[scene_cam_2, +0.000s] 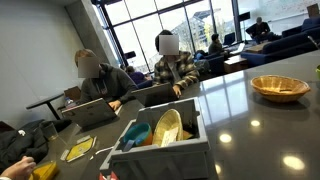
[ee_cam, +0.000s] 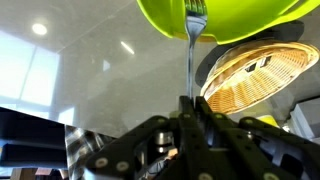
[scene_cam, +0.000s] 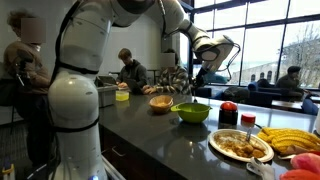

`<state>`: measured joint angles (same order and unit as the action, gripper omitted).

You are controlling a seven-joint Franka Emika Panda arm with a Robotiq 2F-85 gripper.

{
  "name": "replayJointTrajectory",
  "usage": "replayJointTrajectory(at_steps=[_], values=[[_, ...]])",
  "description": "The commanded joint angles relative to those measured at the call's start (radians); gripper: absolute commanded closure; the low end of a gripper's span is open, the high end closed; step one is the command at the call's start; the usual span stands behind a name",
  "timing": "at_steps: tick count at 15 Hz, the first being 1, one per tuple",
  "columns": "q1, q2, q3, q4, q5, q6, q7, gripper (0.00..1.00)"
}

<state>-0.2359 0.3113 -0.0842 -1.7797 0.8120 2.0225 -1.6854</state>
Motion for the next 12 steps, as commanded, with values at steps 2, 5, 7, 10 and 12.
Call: replayJointTrajectory(at_steps=[2, 5, 7, 10, 12], values=[[0.001, -0.084, 0.003, -0.127, 0.063, 0.125, -0.076, 0.97], [0.007, -0.151, -0.002, -0.209, 0.085, 0.195, -0.110, 0.97], [0.015, -0.208, -0.005, -0.265, 0.087, 0.237, -0.131, 0.97], [0.022, -0.262, -0.013, -0.329, 0.084, 0.269, -0.138, 0.97], [0.026, -0.278, -0.019, -0.361, 0.086, 0.272, -0.142, 0.97]])
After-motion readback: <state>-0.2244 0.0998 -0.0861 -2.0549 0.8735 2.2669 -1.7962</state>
